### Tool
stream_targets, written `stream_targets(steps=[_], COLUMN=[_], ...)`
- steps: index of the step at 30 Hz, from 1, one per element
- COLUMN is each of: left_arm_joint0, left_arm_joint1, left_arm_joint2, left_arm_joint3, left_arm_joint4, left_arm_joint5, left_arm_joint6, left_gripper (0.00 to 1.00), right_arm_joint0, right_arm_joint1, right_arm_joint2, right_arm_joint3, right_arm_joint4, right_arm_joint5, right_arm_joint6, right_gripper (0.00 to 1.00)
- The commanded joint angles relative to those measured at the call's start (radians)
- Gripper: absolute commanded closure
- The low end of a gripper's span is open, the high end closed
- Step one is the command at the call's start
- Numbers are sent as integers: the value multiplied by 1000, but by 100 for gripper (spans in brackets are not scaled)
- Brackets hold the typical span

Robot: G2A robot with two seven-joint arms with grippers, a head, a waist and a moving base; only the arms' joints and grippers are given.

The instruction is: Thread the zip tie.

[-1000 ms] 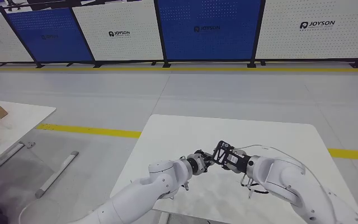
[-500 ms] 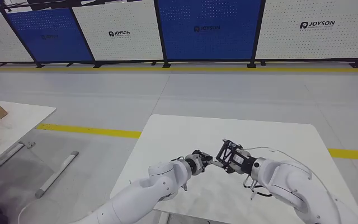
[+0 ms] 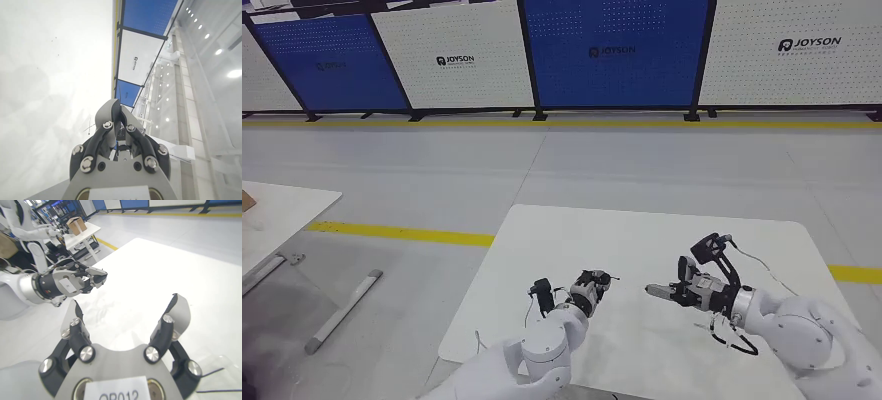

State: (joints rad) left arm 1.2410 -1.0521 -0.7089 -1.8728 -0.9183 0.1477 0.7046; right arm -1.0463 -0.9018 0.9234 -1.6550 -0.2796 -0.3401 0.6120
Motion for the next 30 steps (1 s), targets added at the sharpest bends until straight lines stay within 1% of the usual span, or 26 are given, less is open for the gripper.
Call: stream_targets(steps=[1, 12, 13, 14, 16, 17, 19, 20, 22, 23, 26, 27, 29, 30], left_arm_joint0=[1, 1, 2, 8, 17, 27, 43, 59, 83, 97, 120, 127, 136, 140], left_arm_joint1=[0, 0, -1, -2, -2, -2, -2, -1, -1, -2, -4, -6, -10, -12], left_arm_joint2=[0, 0, -1, -5, -9, -12, -12, -5, 5, 11, 18, 19, 18, 17], left_arm_joint3=[0, 0, 3, 9, 7, 2, -9, -16, -18, -18, -15, -13, -13, -13], left_arm_joint4=[3, 3, 9, 28, 63, 93, 149, 208, 287, 333, 407, 430, 454, 467], left_arm_joint5=[0, 0, -6, -18, -25, -33, -47, -62, -86, -98, -113, -116, -120, -119], left_arm_joint6=[0, 0, -6, -15, -23, -24, -27, -27, -22, -19, -13, -12, -10, -10], left_gripper=[100, 100, 100, 100, 100, 100, 100, 100, 100, 100, 100, 100, 100, 100], right_arm_joint0=[-1, -1, -7, -2, 20, 45, 75, 96, 126, 146, 183, 201, 224, 239], right_arm_joint1=[0, 0, -1, -3, -6, -9, -16, -24, -39, -51, -83, -98, -123, -140], right_arm_joint2=[0, 0, -3, -6, -6, -3, -6, -11, -20, -22, -28, -33, -47, -56], right_arm_joint3=[-2, -2, -1, -1, 18, 44, 95, 126, 176, 216, 301, 342, 392, 425], right_arm_joint4=[-49, -49, -32, 40, 186, 277, 367, 427, 525, 588, 689, 701, 710, 707], right_arm_joint5=[0, 0, 0, 0, 0, 0, 0, 0, 0, 0, 0, 0, 0, 0], right_arm_joint6=[-19, -19, -14, 30, 120, 185, 262, 302, 378, 429, 531, 557, 592, 603], right_gripper=[0, 0, 0, 0, 0, 0, 0, 0, 0, 0, 0, 0, 0, 0])
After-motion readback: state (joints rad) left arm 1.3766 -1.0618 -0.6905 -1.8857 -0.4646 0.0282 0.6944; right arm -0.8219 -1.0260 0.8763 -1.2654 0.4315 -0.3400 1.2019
